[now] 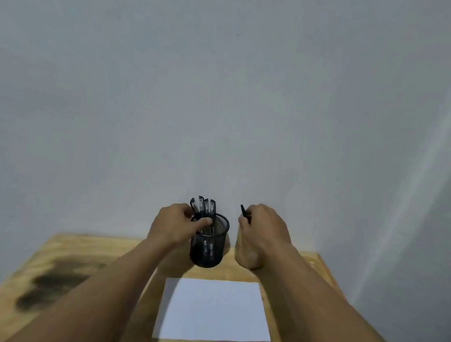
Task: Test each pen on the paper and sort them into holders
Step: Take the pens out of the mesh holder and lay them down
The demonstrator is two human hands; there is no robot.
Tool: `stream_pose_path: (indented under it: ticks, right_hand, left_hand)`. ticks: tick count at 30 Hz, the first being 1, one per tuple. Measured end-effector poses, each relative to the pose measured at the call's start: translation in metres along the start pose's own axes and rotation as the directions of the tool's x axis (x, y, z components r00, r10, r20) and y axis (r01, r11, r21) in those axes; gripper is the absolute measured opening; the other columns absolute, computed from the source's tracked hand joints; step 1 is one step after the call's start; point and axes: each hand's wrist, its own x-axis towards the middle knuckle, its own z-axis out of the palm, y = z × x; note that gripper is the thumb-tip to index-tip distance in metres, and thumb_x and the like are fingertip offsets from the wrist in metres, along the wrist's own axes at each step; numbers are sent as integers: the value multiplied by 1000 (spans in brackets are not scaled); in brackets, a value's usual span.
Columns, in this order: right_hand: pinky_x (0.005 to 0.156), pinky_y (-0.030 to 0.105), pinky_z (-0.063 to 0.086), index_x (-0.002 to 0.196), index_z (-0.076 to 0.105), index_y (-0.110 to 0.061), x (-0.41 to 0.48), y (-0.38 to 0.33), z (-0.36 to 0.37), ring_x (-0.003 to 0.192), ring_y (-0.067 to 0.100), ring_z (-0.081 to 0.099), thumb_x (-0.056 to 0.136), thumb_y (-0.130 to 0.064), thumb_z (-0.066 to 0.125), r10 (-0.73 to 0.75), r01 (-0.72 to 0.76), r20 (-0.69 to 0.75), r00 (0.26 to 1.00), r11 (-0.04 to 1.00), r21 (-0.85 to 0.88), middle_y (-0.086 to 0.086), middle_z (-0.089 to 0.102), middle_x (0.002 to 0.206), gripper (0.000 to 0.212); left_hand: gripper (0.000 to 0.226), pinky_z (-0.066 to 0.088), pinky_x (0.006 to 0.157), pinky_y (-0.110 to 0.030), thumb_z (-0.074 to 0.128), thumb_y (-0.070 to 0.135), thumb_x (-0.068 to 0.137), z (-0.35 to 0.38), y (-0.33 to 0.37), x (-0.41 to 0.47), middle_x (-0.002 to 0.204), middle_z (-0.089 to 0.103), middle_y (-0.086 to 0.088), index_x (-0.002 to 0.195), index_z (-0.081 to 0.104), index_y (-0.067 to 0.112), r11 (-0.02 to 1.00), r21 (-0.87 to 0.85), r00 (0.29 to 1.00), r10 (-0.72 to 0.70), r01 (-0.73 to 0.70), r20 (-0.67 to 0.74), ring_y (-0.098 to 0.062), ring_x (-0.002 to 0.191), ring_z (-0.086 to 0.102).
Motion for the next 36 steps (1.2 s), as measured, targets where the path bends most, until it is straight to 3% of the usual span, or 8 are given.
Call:
stream_pose_path:
  ticks: [6, 9, 14, 23, 27, 36]
  right_hand:
    - [78, 37, 52, 104, 72, -15, 5, 3, 10, 101, 30, 62, 100, -33, 53, 8, -6, -36, 999, 998, 55, 6, 66, 107, 27]
    - [75, 34, 48, 104, 73, -17, 6, 4, 12, 101, 29, 62, 101, -33, 52, 8, -4, -59, 998, 998, 67, 5, 65, 107, 27]
    - [71, 32, 45, 102, 72, -18, 6, 5, 15, 98, 29, 63, 101, -34, 52, 11, -5, -76, 997, 996, 88, 4, 65, 106, 25]
    - [71, 33, 46, 98, 73, -18, 6, 7, 16, 95, 29, 65, 99, -34, 55, 2, 10, -89, 996, 991, 136, 4, 67, 102, 24]
    - [70, 33, 49, 94, 74, -18, 6, 7, 18, 90, 28, 65, 99, -34, 56, 14, 2, -100, 995, 986, 165, 3, 68, 98, 24]
    - [67, 30, 43, 94, 73, -18, 7, 11, 19, 90, 24, 64, 100, -34, 55, 23, -2, -99, 995, 978, 209, 1, 68, 97, 25]
  left_hand:
    - [30, 43, 66, -15, 85, 45, 70, 12, 10, 5, 86, 74, 14, 92, 76, 27, 954, -281, 994, -106, 103, 2, -6, 85, 67]
    - [31, 51, 74, -23, 87, 44, 66, 17, 12, 10, 83, 76, 13, 88, 78, 26, 931, -331, 987, -163, 155, 5, -9, 87, 70]
    - [56, 54, 87, -40, 75, 75, 37, 18, 18, 12, 71, 74, 14, 71, 75, 30, 913, -328, 968, -251, 242, 17, -14, 83, 71]
    - [32, 42, 92, -40, 79, 59, 65, 20, 28, 12, 76, 69, 12, 70, 71, 29, 955, -159, 962, -266, 252, -69, -22, 106, 55]
    - [38, 32, 79, -36, 80, 63, 62, 22, 37, 9, 75, 66, 11, 70, 72, 27, 971, -61, 967, -238, 233, -94, -20, 99, 43]
    - [35, 30, 79, -37, 72, 59, 74, 26, 45, 8, 77, 62, 7, 70, 64, 25, 986, 98, 988, -130, 138, -83, -26, 103, 43]
